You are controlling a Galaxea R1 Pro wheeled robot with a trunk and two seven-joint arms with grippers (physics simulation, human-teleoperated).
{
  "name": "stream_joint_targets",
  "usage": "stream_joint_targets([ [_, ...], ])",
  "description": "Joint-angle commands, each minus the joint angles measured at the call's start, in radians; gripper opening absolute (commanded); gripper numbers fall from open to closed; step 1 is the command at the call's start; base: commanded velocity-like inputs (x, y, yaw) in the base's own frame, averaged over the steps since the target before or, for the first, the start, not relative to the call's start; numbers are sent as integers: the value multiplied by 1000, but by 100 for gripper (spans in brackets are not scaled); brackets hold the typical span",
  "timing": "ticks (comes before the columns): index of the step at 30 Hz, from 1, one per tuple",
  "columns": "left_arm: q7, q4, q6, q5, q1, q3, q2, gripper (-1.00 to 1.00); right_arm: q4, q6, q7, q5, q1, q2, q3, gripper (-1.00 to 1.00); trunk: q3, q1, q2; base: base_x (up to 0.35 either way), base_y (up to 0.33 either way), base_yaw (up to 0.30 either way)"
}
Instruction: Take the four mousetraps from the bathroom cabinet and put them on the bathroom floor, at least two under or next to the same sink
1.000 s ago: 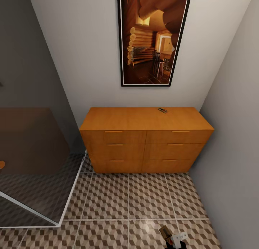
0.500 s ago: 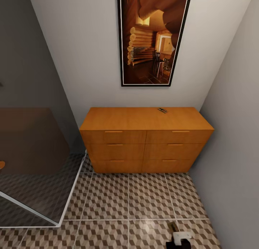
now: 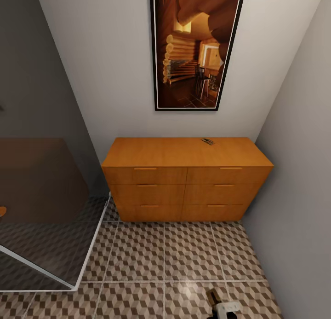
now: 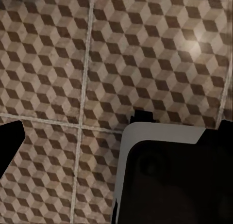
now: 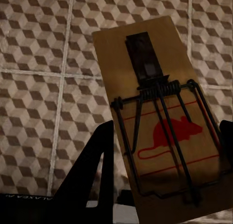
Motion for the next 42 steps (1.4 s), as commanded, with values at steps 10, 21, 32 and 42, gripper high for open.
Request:
stream_joint_targets([
  [10,74,-117,-4,2,0,-3,32,100,-3,-2,42,-1,1,-4,11,-100,-2,1,-2,0,0,0],
  [21,80,-80,-6,-1,0,-5,42,100,-3,-6,47,-2,1,-11,10,-100,-2,1,-2,0,0,0],
  [32,76,-72,-5,-3,0,-8,35,100,-3,-6,48,-2,1,-12,10,-100,-2,1,-2,0,0,0],
  [42,77,-72,-4,-3,0,-8,35,100,-3,-6,47,-3,1,-11,10,-100,-2,1,-2,0,0,0],
])
